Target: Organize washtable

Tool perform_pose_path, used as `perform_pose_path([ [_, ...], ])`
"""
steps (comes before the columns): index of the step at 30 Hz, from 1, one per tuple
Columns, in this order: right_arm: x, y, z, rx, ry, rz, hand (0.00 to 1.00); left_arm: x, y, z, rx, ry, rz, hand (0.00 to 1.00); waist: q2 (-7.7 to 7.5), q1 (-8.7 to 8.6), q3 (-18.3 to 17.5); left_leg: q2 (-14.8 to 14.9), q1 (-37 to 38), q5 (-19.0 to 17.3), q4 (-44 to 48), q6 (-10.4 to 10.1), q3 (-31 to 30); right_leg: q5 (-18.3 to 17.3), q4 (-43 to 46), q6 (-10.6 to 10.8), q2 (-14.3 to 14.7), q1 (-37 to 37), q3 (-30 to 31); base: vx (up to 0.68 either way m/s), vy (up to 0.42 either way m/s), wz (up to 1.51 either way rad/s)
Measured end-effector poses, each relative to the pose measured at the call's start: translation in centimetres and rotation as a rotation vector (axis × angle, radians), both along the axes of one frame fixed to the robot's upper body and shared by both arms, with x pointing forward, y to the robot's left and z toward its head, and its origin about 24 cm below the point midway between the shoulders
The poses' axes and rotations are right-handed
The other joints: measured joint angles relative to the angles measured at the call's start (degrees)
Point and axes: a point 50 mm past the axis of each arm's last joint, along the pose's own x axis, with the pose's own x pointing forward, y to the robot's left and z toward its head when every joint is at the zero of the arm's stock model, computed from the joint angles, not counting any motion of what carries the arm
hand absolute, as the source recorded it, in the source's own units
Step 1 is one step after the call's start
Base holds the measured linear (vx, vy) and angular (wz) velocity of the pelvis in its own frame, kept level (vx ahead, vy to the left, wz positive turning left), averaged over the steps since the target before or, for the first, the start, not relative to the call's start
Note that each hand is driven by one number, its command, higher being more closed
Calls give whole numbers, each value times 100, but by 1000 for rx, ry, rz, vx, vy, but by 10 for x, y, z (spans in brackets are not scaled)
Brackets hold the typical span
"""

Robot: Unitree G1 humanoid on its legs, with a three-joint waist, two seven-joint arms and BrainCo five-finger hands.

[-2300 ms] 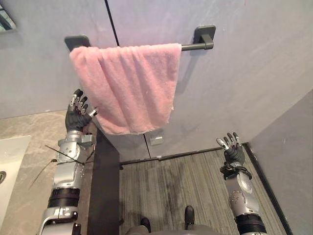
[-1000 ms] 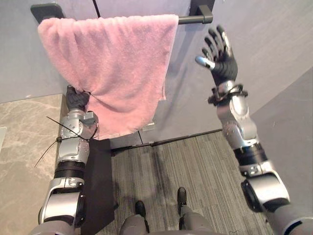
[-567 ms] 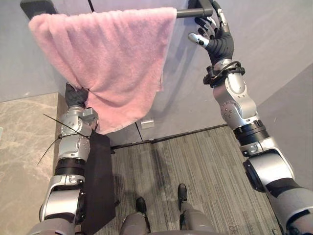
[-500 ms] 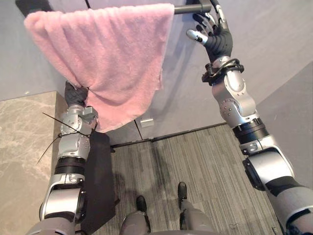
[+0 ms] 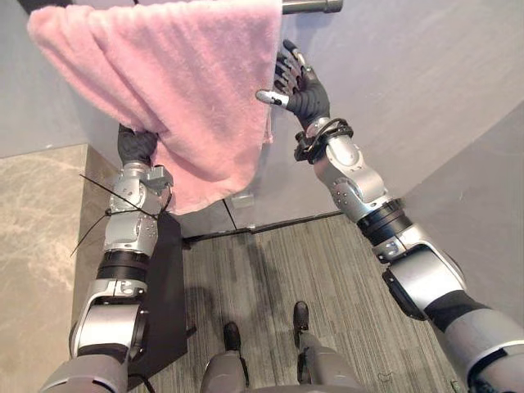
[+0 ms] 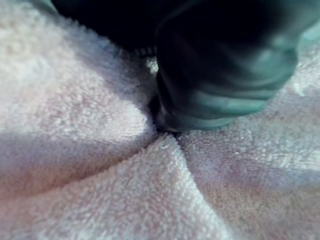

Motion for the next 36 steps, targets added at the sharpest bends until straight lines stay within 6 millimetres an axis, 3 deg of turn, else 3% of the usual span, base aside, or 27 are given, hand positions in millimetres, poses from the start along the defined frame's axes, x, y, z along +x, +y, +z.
perform_pose_path([
  [10, 7, -10, -21, 25, 99, -61, 0, 0, 0, 1, -9, -3, 16, 100, 5, 21, 3, -28, 2, 35, -66, 6, -51, 17, 1, -11, -9, -2, 0, 22, 33, 3],
  [11, 7, -10, -21, 26, 99, -63, 100, 0, 0, 1, -15, -4, 15, 100, 5, 21, 3, -28, 2, 35, -67, 7, -53, 17, 1, -10, -8, -2, 2, 0, 0, 0],
  [20, 9, -14, -17, 77, 103, -91, 100, 3, -8, 0, -45, -14, -1, 100, 9, 156, 6, -29, -84, 40, -65, 11, -79, 17, 0, -11, -7, -72, 2, -1, 1, 1],
  [36, 9, -20, -7, 103, 66, -136, 100, 2, -6, 2, -52, -25, 8, 100, 21, 162, 17, -25, -110, 54, -67, 9, -123, 56, 0, -63, -2, -82, -28, 1, 4, 1],
])
